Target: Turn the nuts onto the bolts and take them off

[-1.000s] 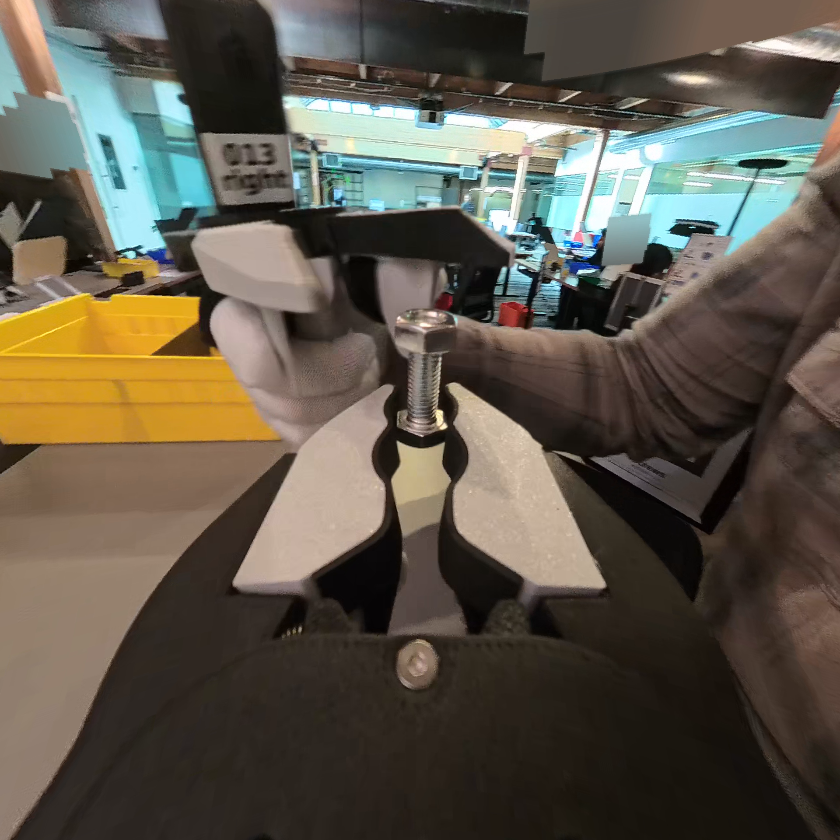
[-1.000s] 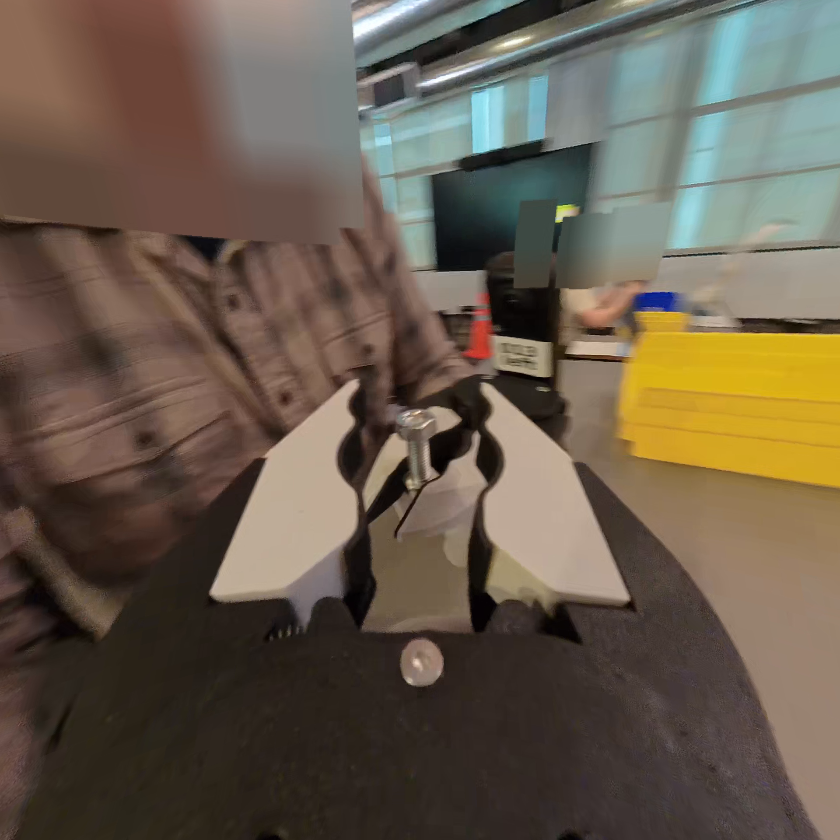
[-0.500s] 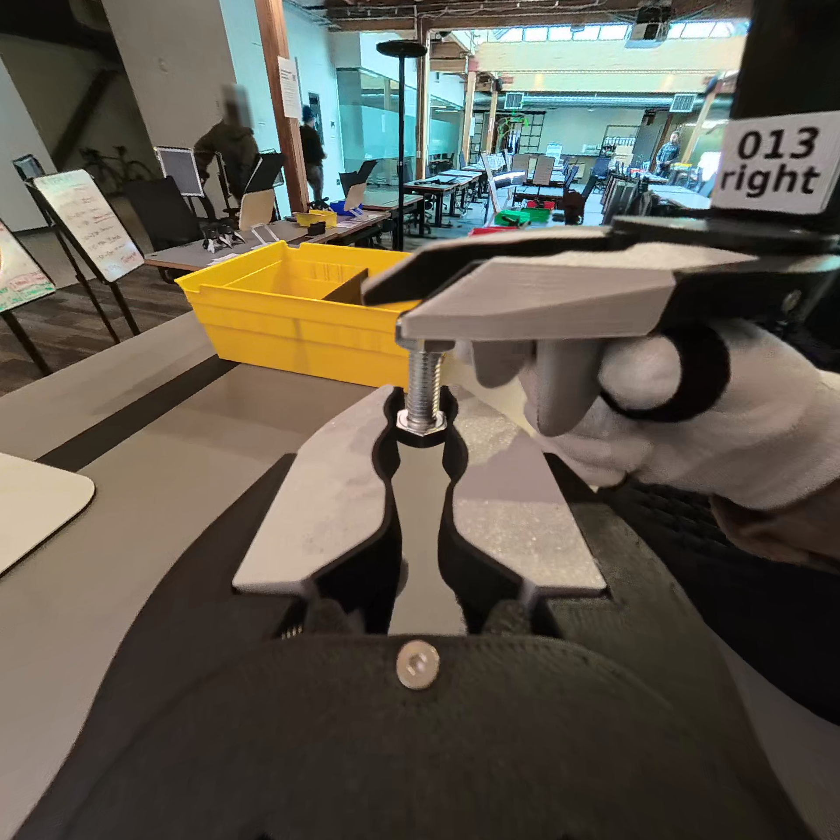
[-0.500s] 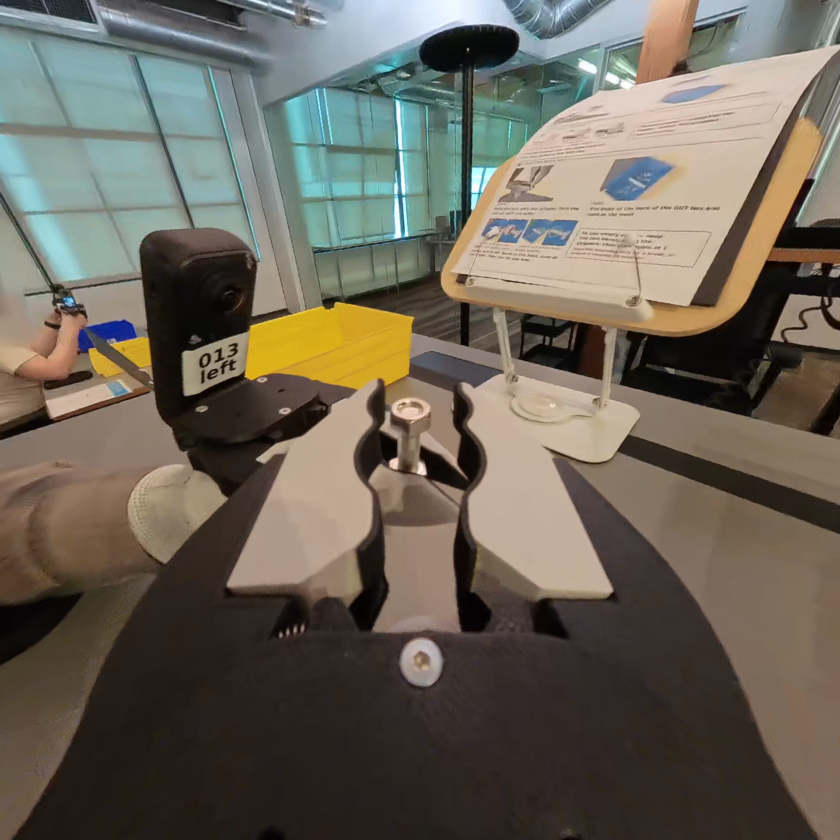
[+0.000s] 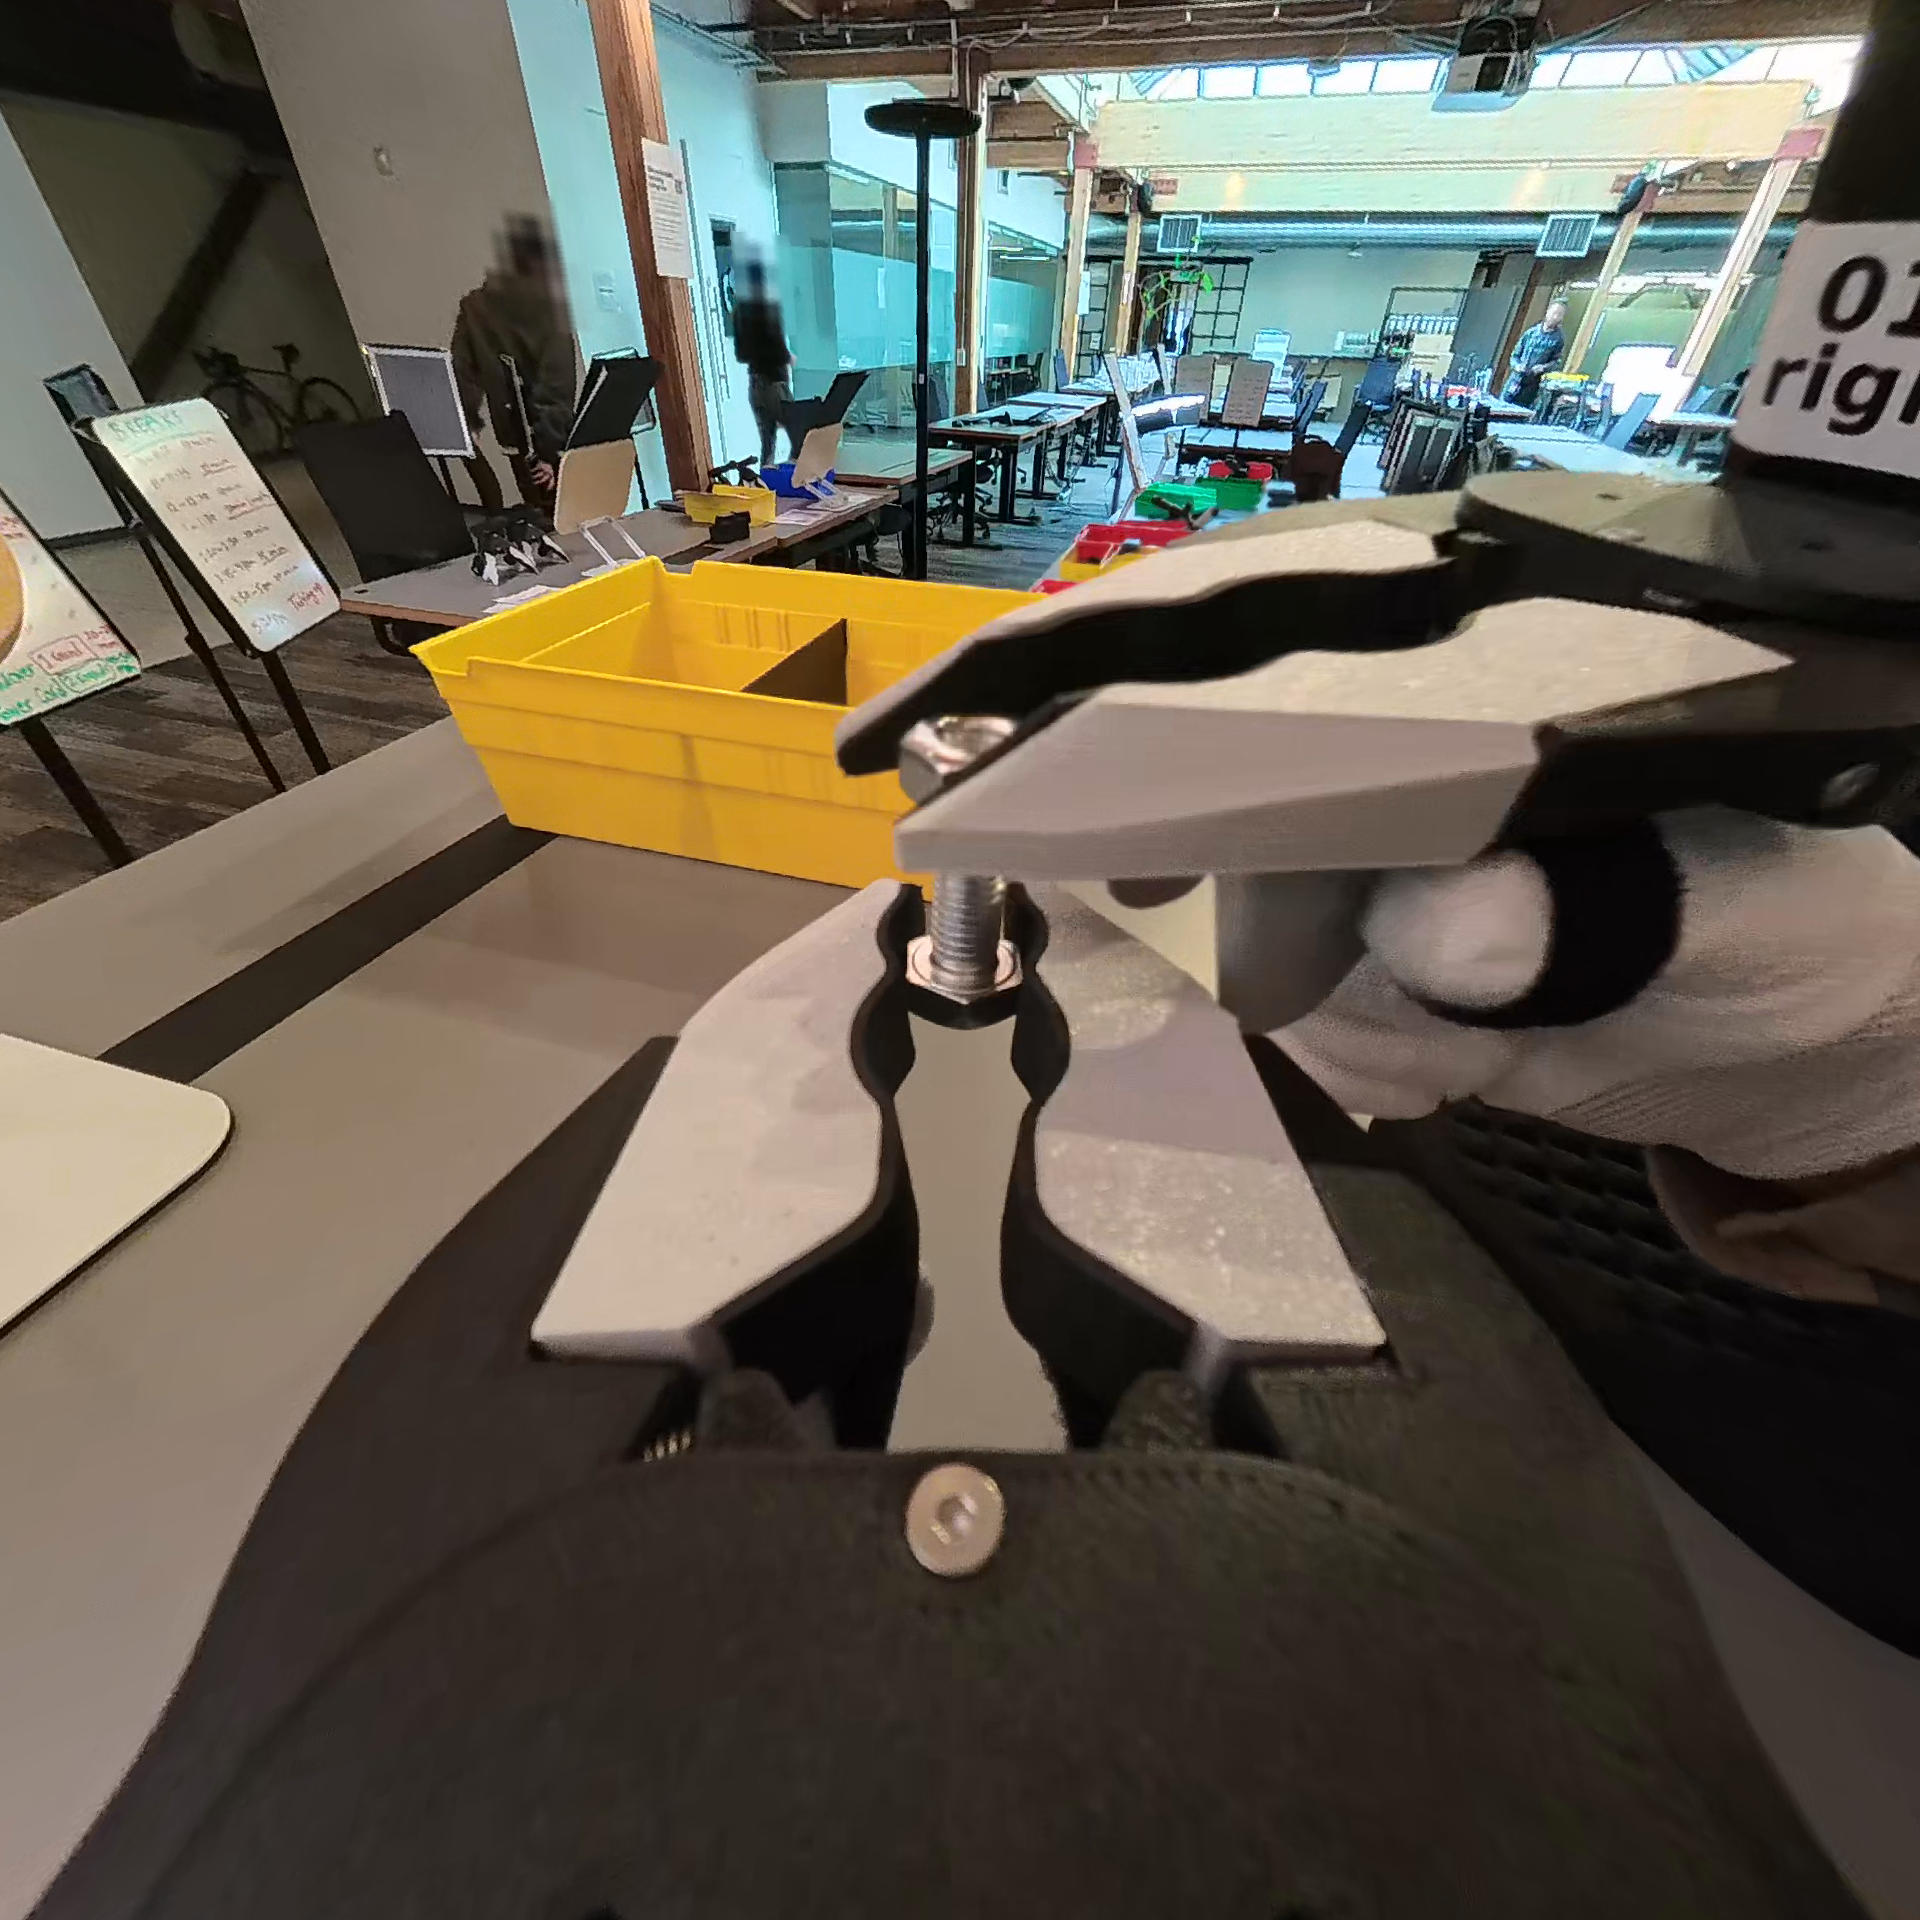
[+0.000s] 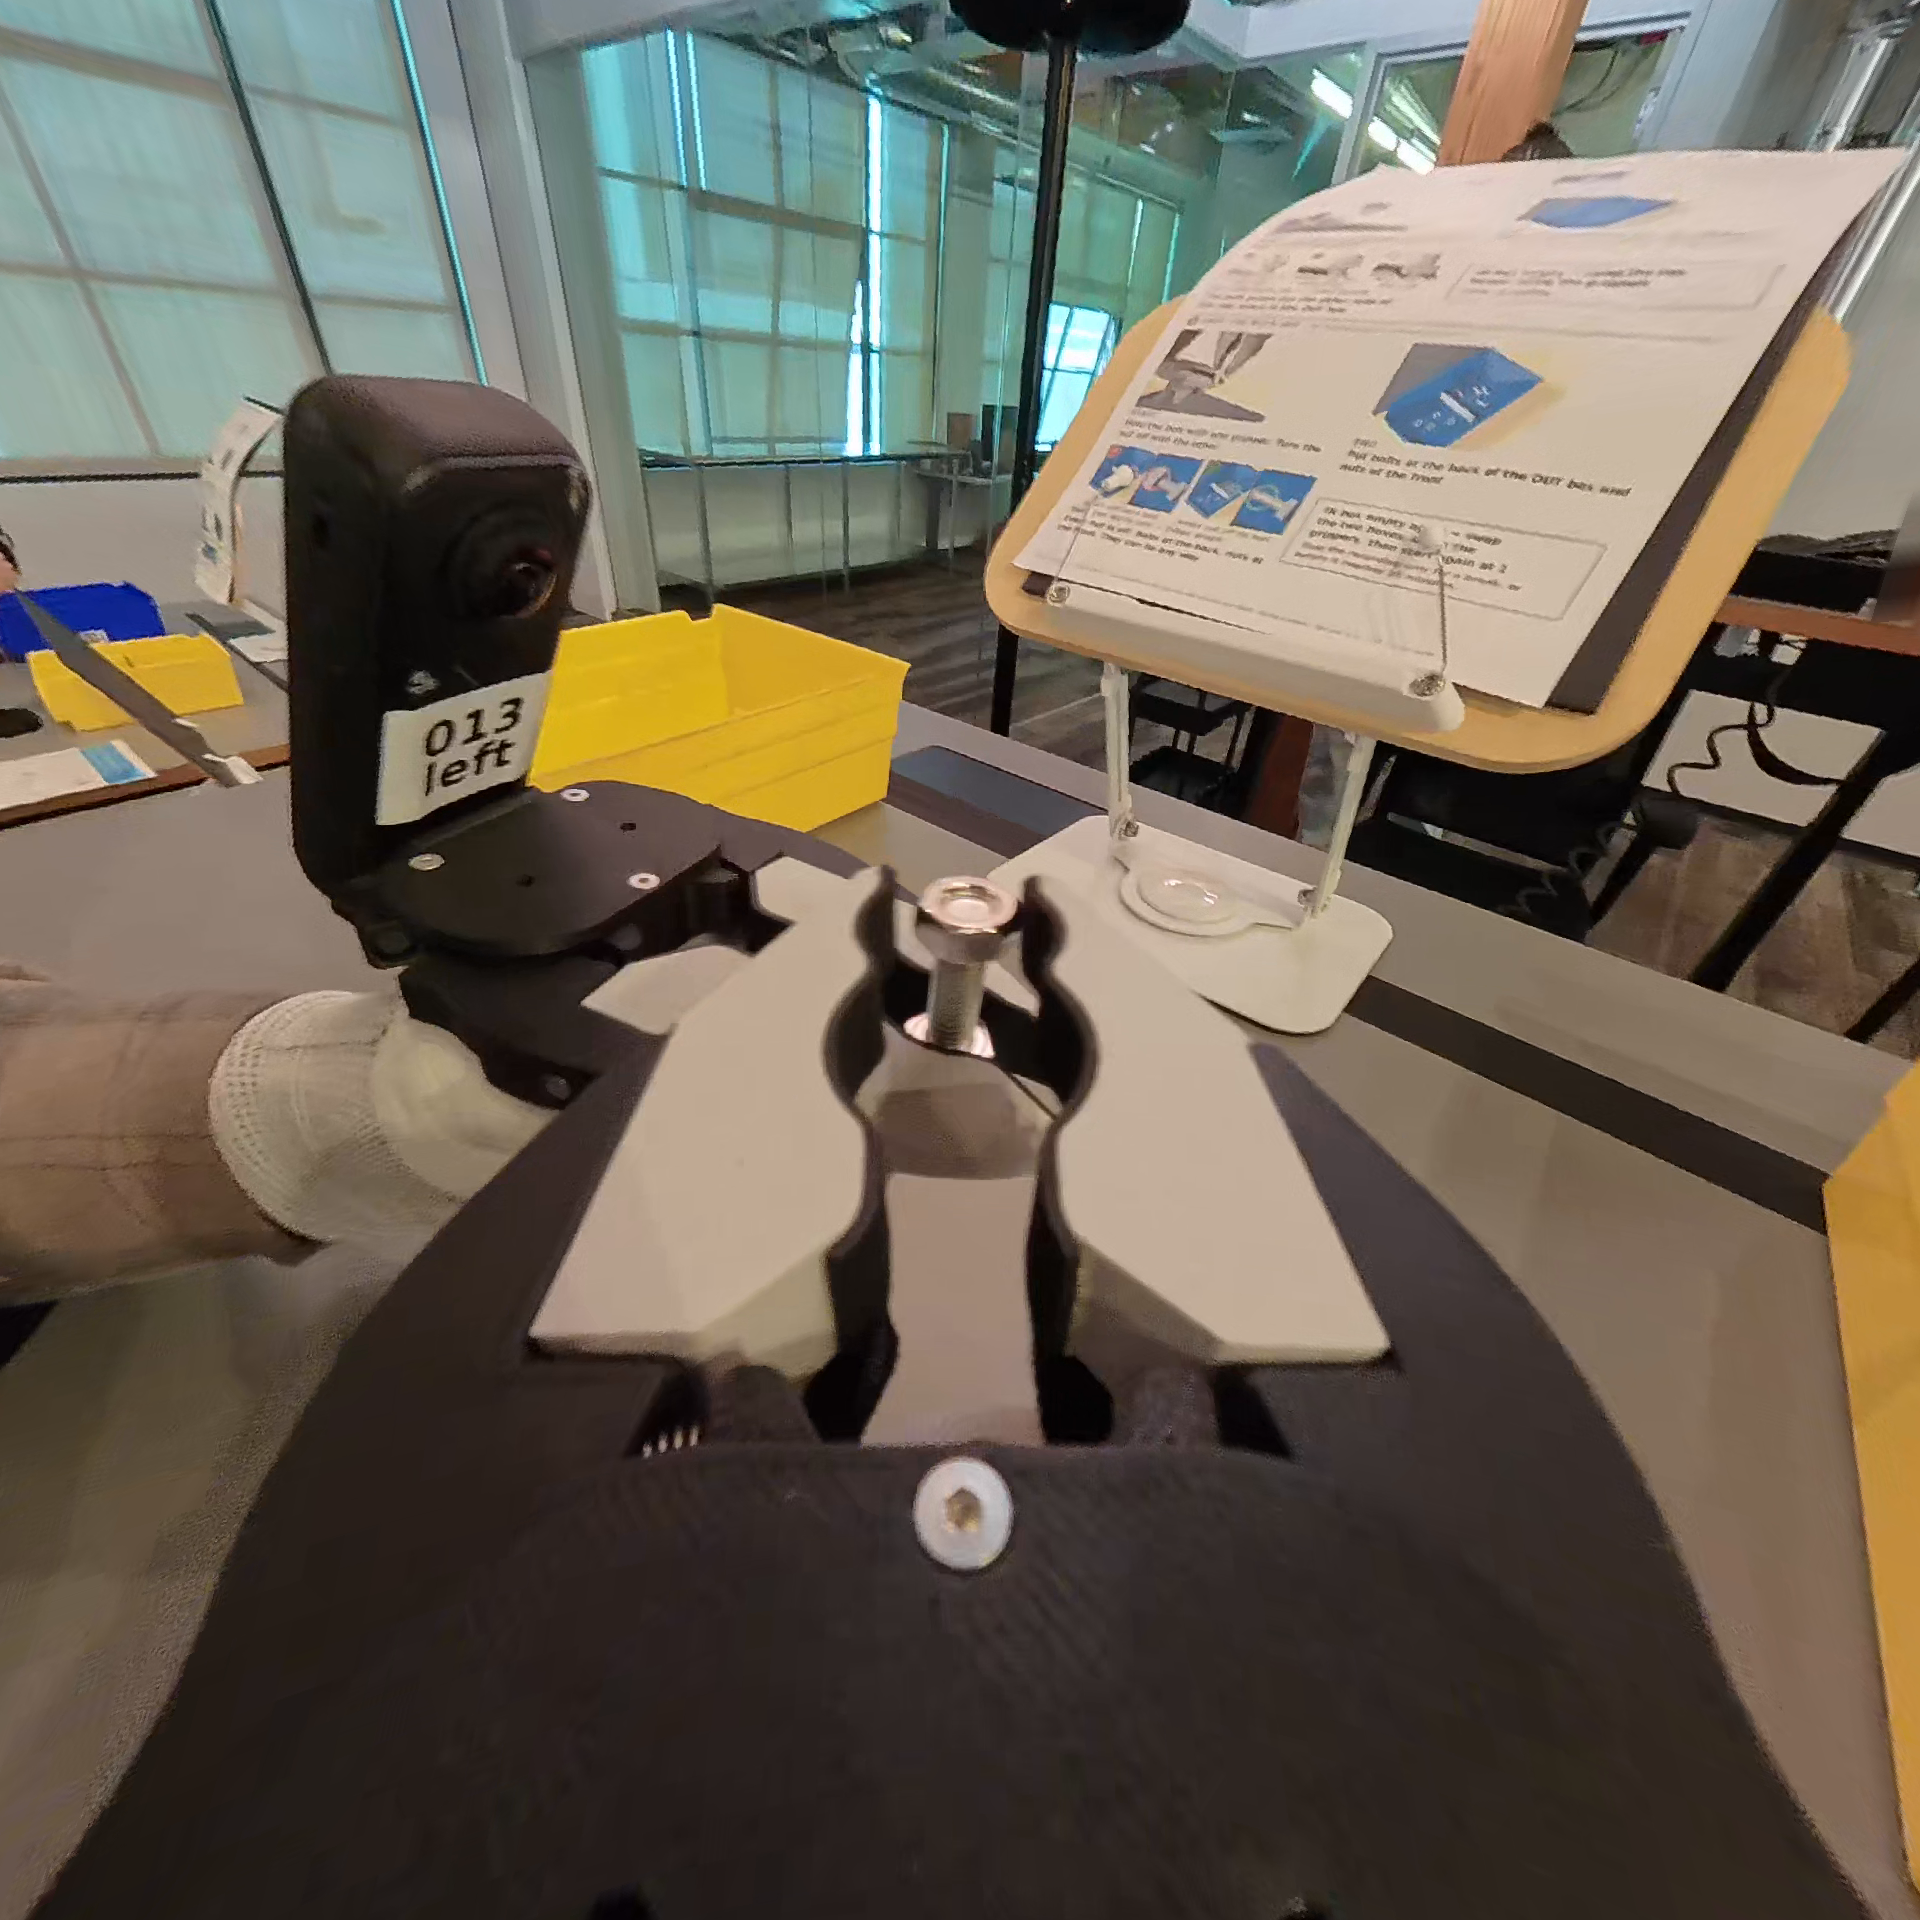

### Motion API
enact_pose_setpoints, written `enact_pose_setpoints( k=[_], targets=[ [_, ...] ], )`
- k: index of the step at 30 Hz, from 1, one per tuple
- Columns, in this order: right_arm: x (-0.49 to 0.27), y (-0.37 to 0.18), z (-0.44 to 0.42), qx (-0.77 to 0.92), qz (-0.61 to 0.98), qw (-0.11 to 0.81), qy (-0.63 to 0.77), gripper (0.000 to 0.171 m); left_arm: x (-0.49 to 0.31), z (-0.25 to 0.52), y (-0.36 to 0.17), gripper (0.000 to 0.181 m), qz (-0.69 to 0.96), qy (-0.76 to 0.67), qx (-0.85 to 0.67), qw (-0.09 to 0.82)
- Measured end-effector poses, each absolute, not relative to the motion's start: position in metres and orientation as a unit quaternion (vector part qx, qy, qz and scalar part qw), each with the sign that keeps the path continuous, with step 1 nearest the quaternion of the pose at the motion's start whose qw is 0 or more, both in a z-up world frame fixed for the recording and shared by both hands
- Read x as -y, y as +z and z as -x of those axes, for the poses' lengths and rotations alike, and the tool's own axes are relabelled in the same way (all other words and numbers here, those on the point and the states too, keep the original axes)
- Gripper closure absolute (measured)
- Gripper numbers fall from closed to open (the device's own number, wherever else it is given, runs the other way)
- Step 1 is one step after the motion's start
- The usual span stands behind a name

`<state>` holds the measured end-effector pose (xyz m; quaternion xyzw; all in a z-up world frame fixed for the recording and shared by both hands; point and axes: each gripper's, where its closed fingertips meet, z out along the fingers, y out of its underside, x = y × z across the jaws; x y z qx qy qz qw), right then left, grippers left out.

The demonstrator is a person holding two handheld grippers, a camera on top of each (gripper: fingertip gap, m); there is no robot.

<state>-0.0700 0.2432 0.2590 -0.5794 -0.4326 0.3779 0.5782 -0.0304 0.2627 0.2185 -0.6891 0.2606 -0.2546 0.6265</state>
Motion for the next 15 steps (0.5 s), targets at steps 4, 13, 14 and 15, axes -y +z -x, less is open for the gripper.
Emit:
enact_pose_setpoints(
  k=[4,13,14,15],
  targets=[
    [-0.244,0.260,0.069,0.425,0.574,0.576,0.397,0.154,-0.262,0.030,0.219,0.166,0.687,-0.257,-0.263,0.627],
    [-0.230,0.264,0.065,0.547,0.475,0.463,0.511,0.154,-0.255,0.023,0.224,0.166,0.675,-0.277,-0.280,0.624],
    [-0.229,0.263,0.063,0.563,0.457,0.442,0.528,0.154,-0.254,0.022,0.224,0.166,0.676,-0.279,-0.283,0.621],
    [-0.226,0.263,0.061,0.579,0.441,0.409,0.550,0.154,-0.253,0.020,0.223,0.166,0.674,-0.280,-0.287,0.620]
  ],
)
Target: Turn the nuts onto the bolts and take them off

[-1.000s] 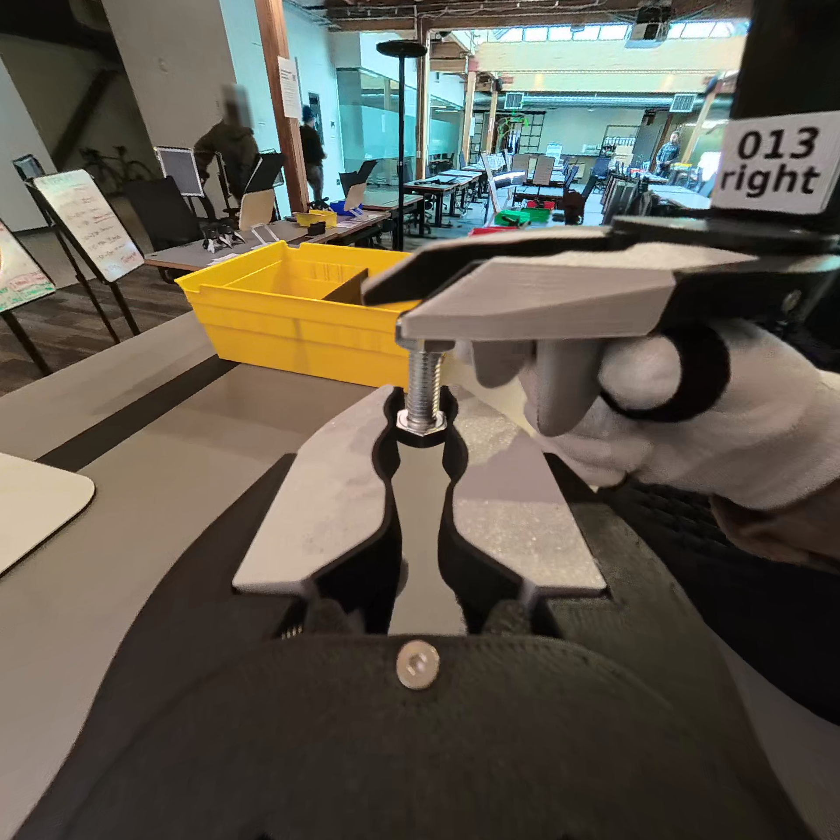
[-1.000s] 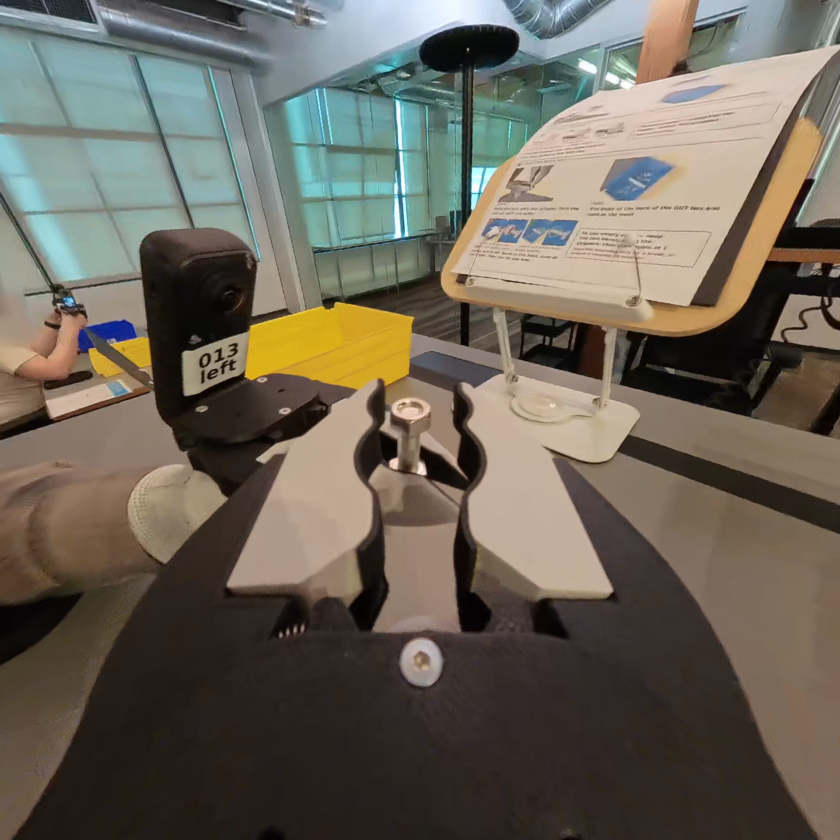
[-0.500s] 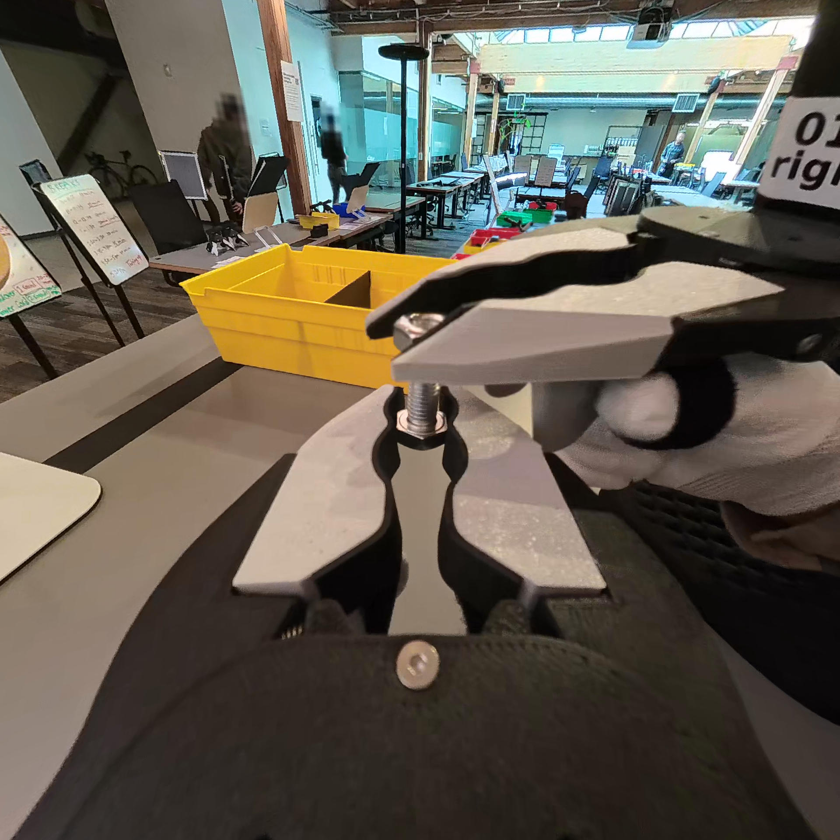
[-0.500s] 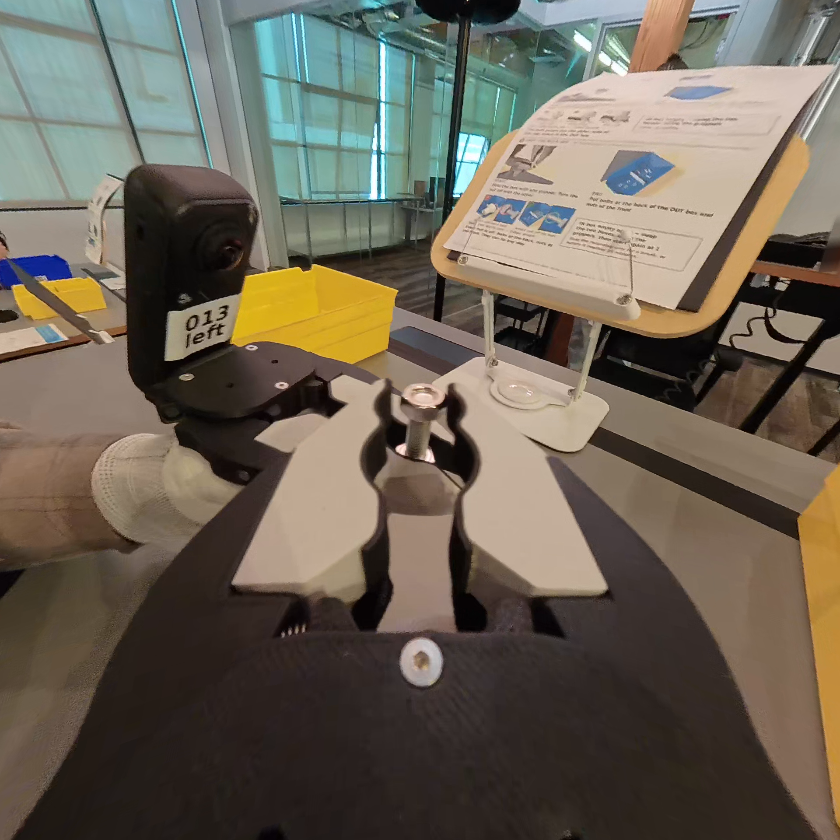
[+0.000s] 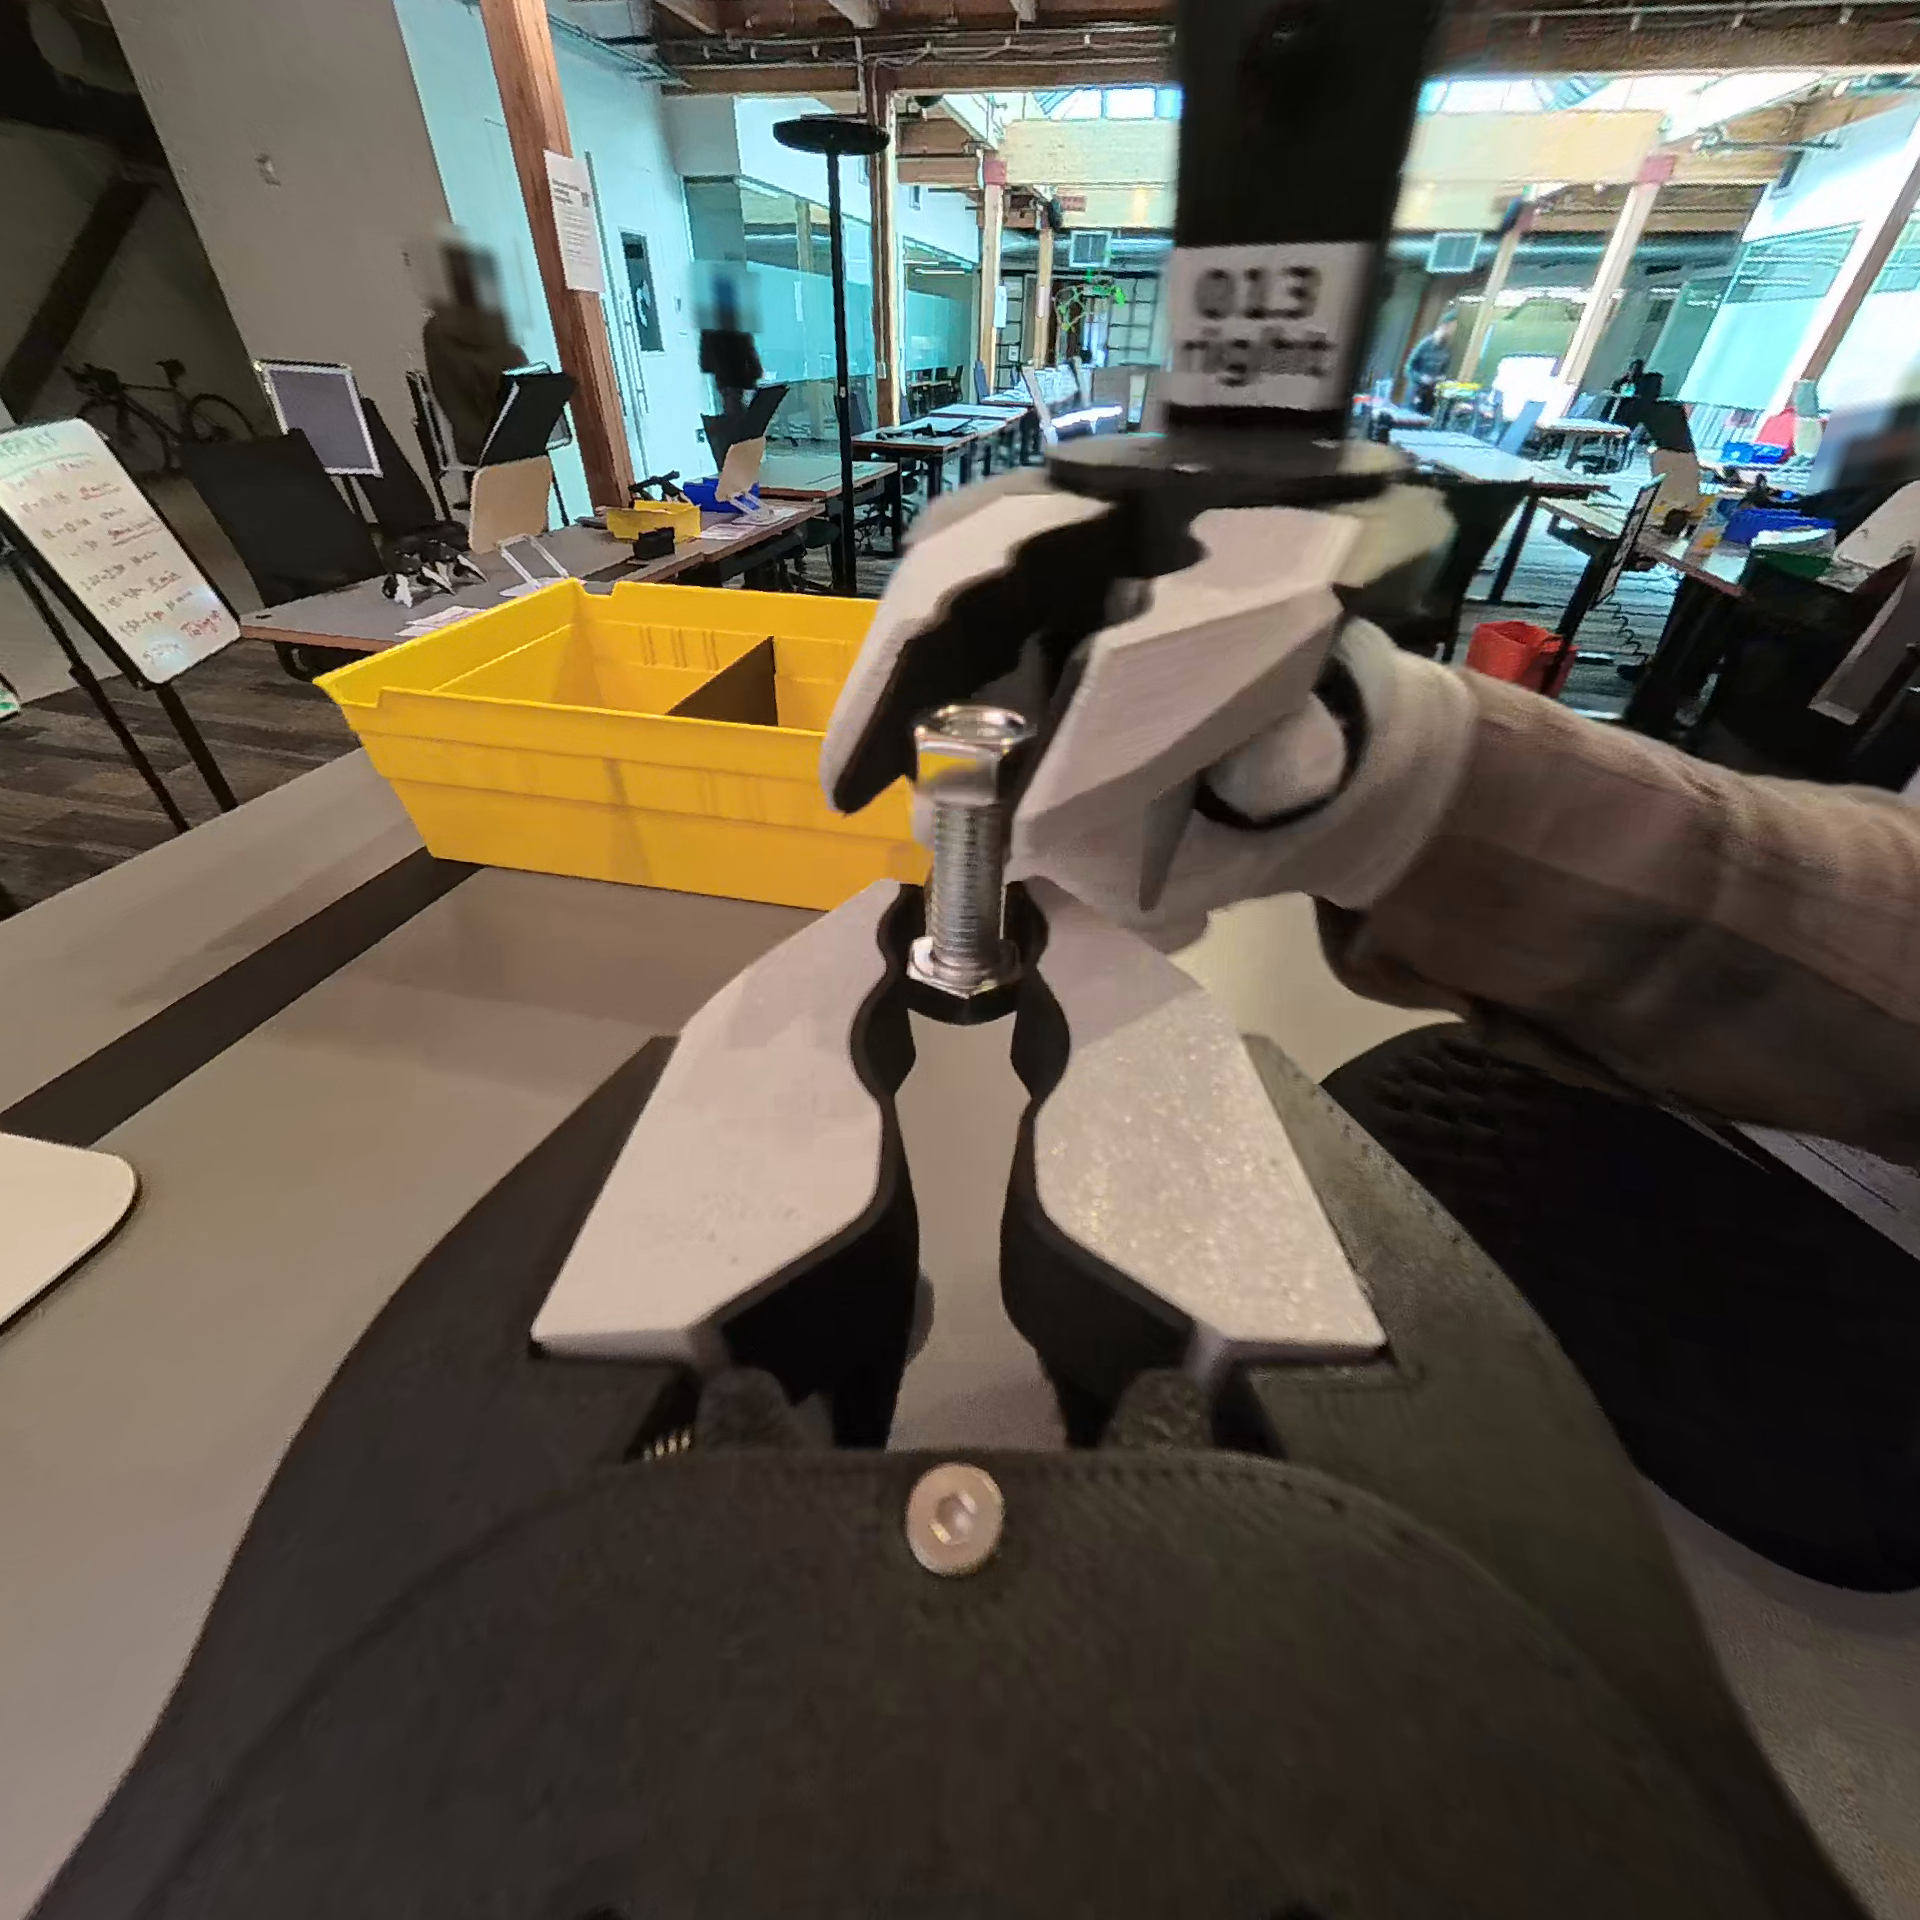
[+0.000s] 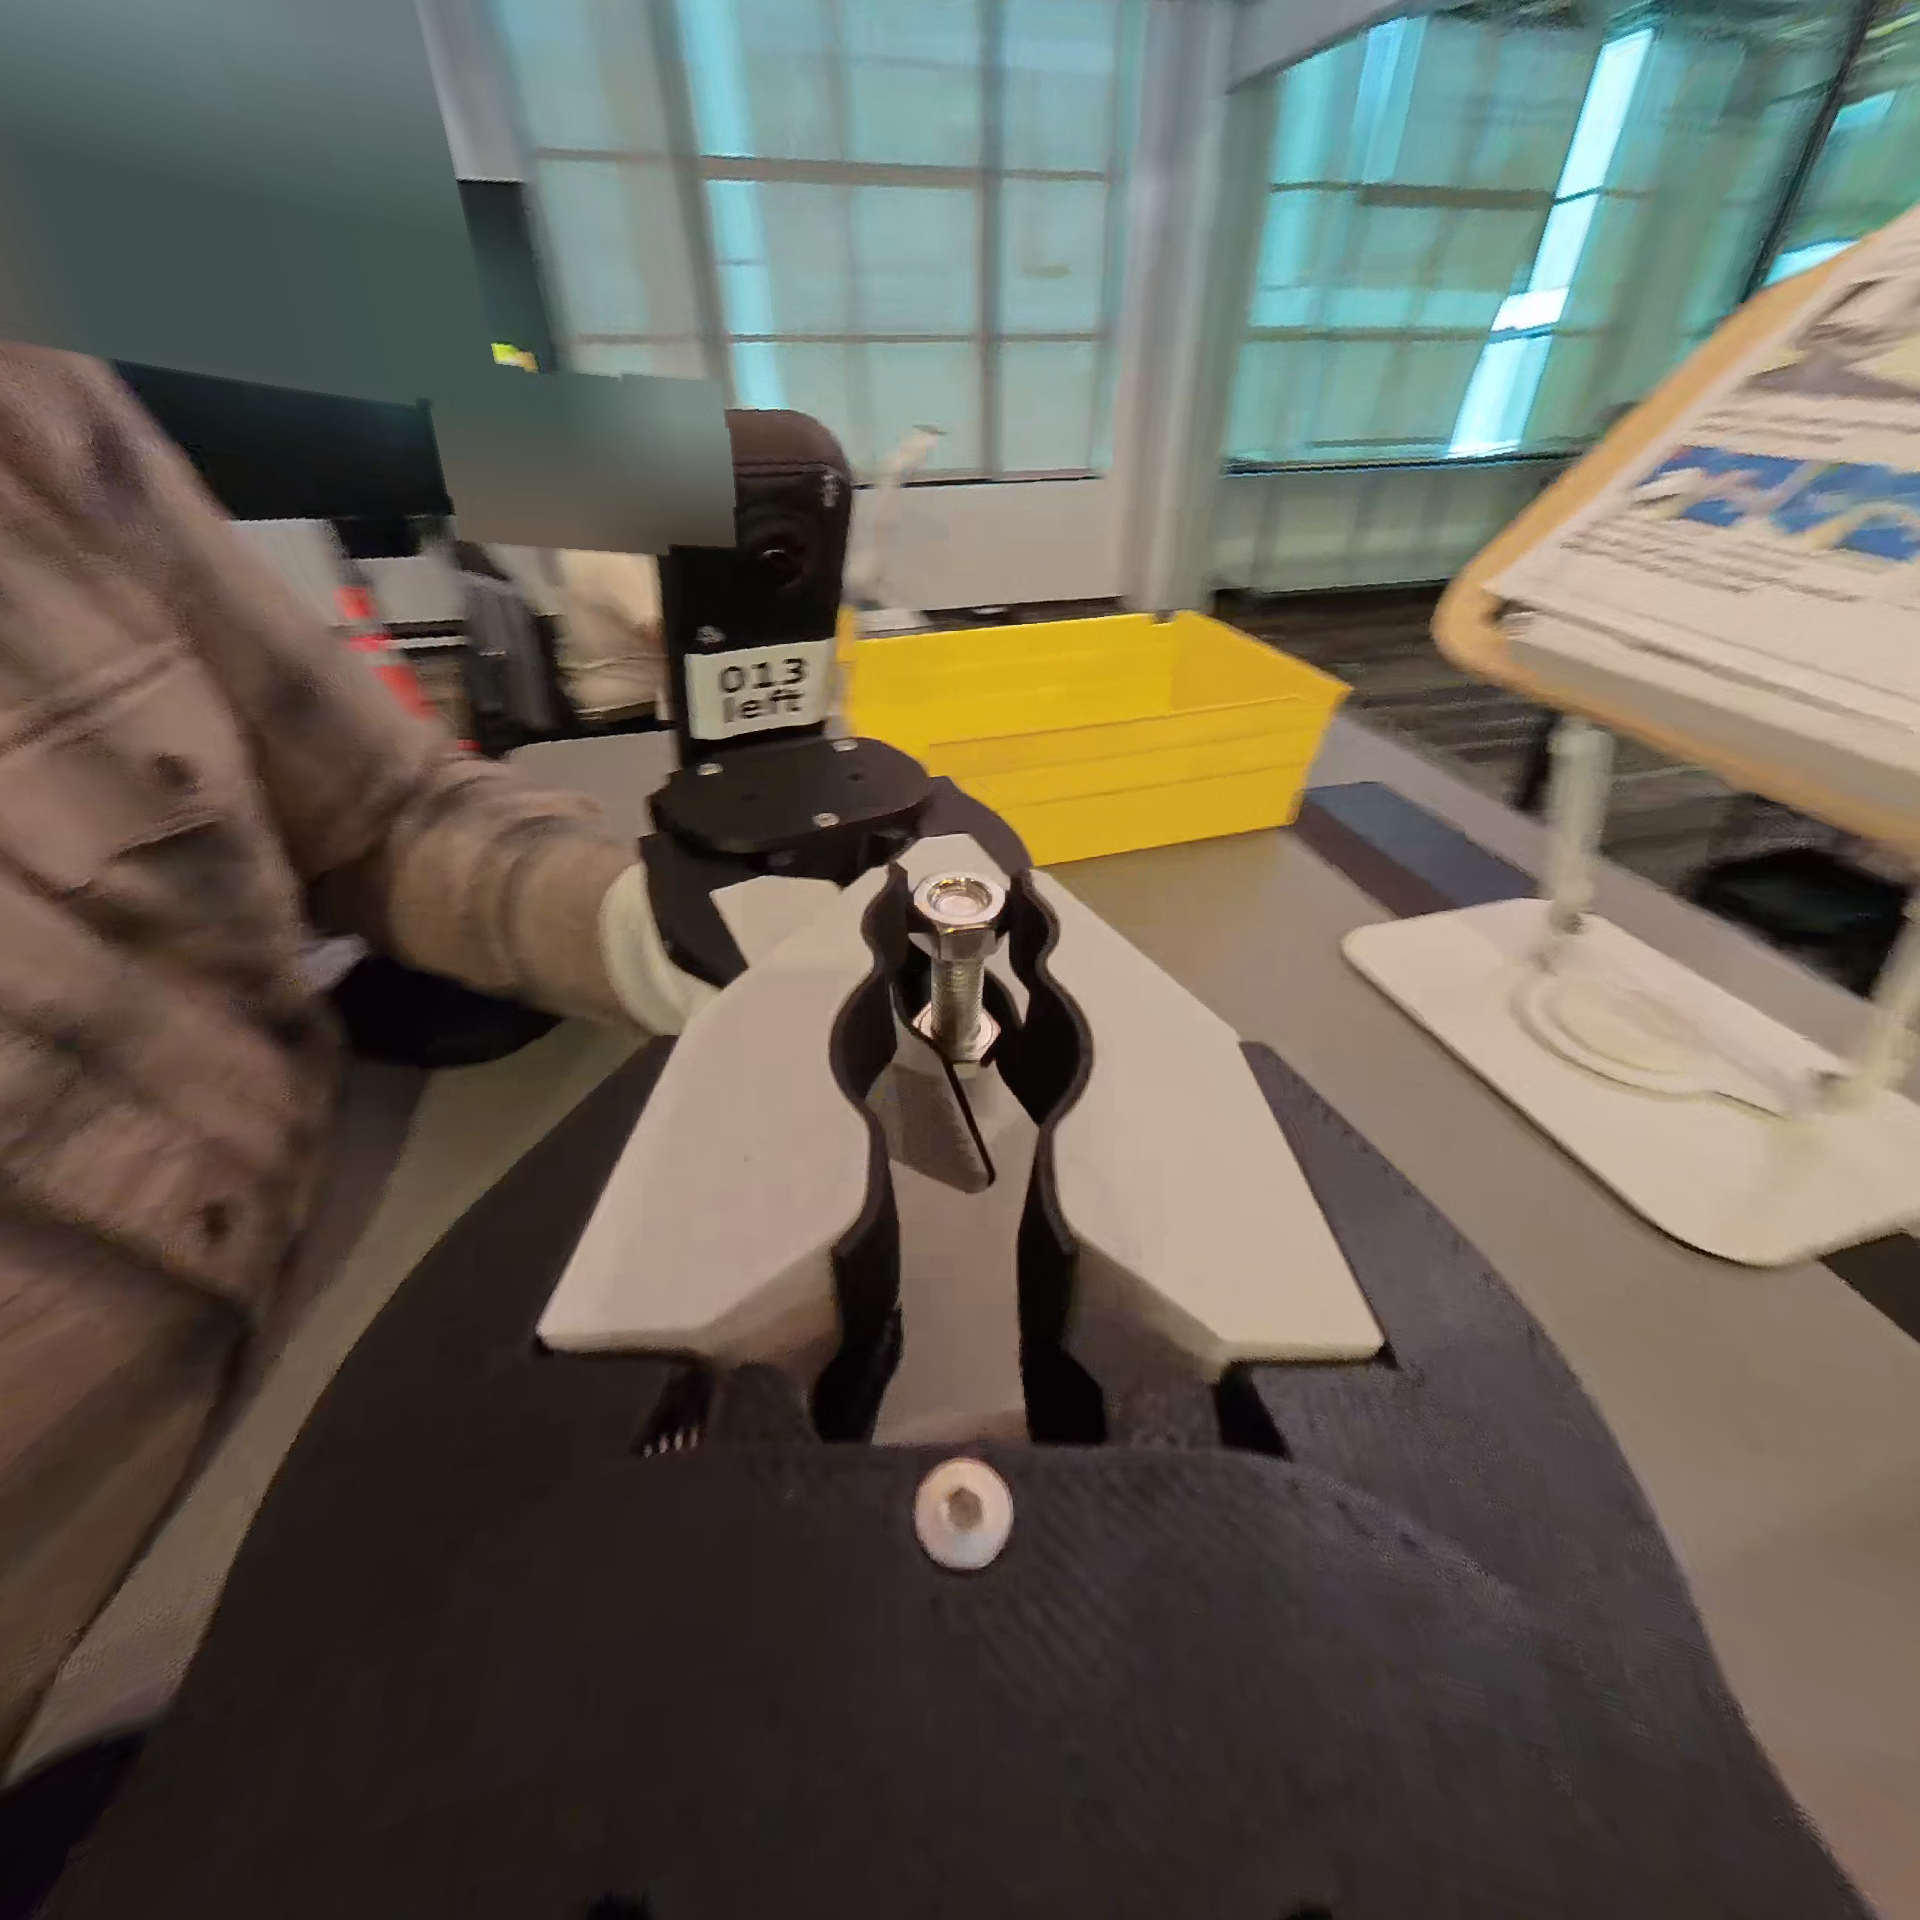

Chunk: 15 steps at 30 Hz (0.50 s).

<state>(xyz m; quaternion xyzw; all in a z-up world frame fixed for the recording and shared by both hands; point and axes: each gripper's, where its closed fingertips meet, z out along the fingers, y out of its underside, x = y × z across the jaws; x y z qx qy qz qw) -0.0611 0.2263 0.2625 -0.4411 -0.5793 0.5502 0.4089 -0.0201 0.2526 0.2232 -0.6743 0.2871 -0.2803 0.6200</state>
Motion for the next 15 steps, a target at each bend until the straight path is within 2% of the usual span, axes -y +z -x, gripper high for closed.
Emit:
enact_pose_setpoints(
  k=[5,10,13,15],
  targets=[
    [-0.207,0.267,0.039,0.647,0.305,0.234,0.658,0.154,-0.239,0.001,0.227,0.166,0.657,-0.309,-0.313,0.613],
    [-0.189,0.270,0.022,0.693,0.180,0.080,0.694,0.154,-0.226,-0.015,0.231,0.166,0.643,-0.331,-0.333,0.605],
    [-0.183,0.272,0.019,0.700,0.140,0.037,0.699,0.154,-0.223,-0.017,0.233,0.166,0.640,-0.338,-0.332,0.604],
    [-0.184,0.273,0.022,0.695,0.136,0.041,0.705,0.154,-0.225,-0.015,0.234,0.166,0.641,-0.338,-0.327,0.606]
  ],
)
